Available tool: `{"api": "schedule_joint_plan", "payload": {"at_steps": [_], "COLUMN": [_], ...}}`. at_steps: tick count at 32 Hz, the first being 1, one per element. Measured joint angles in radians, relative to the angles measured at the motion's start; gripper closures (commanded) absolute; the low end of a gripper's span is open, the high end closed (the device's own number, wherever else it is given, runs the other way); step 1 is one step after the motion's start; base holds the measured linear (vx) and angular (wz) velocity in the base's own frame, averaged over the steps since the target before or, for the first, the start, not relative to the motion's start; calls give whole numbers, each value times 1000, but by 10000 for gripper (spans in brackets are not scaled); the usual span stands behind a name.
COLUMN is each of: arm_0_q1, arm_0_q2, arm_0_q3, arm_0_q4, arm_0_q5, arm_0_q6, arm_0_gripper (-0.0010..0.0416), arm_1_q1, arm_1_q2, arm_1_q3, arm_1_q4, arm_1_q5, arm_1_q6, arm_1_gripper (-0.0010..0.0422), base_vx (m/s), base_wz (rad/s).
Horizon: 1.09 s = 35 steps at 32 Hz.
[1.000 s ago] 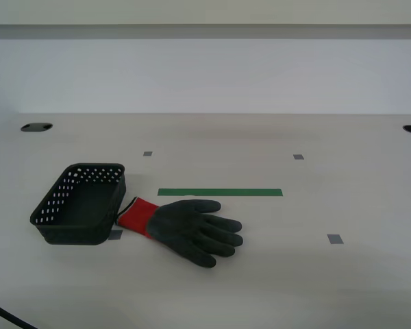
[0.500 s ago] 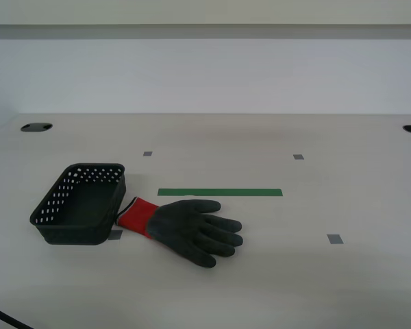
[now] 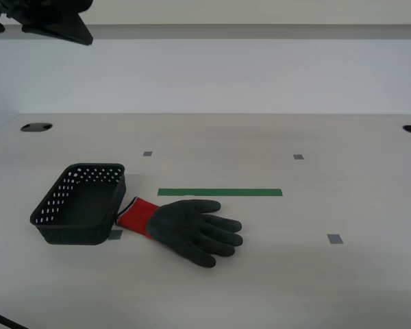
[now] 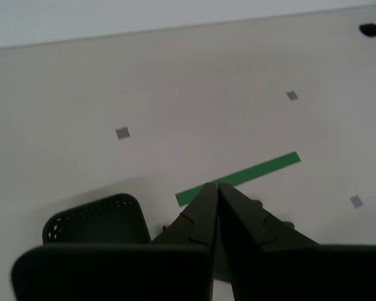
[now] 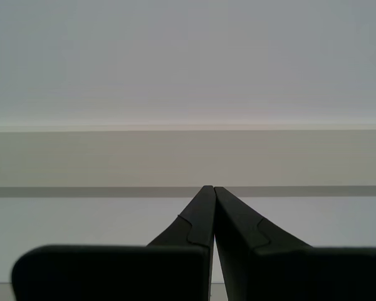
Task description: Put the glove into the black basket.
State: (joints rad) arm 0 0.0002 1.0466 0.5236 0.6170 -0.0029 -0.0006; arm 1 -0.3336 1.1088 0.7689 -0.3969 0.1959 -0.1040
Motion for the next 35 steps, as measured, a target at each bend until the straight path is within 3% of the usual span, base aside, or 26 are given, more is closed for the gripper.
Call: {"api": "schedule_joint_plan", "payload": {"at_steps": [8, 13, 24, 31, 35], "arm_0_q1": [0, 0, 0, 0, 0], "arm_0_q2": [0, 0, 0, 0, 0], "arm_0_q3": [0, 0, 0, 0, 0], "arm_0_q4": [0, 0, 0, 0, 0], "arm_0_q5": [0, 0, 0, 0, 0], "arm_0_q6": [0, 0, 0, 0, 0], "arm_0_gripper": [405, 405, 405, 405, 405], "arm_1_q1": [-93, -153, -306, -387, -411], "arm_1_q2": [238, 419, 742, 923, 1038], "arm_1_q3": [17, 56, 273, 430, 500], "arm_1_q4": [-20, -31, -47, -109, -130], "arm_1_q5": [0, 0, -1, 1, -3], "arm_1_q6": [3, 52, 86, 178, 315], "arm_1_gripper": [412, 412, 412, 412, 412], "base_vx": [0, 0, 0, 0, 0], "base_wz": [0, 0, 0, 0, 0]}}
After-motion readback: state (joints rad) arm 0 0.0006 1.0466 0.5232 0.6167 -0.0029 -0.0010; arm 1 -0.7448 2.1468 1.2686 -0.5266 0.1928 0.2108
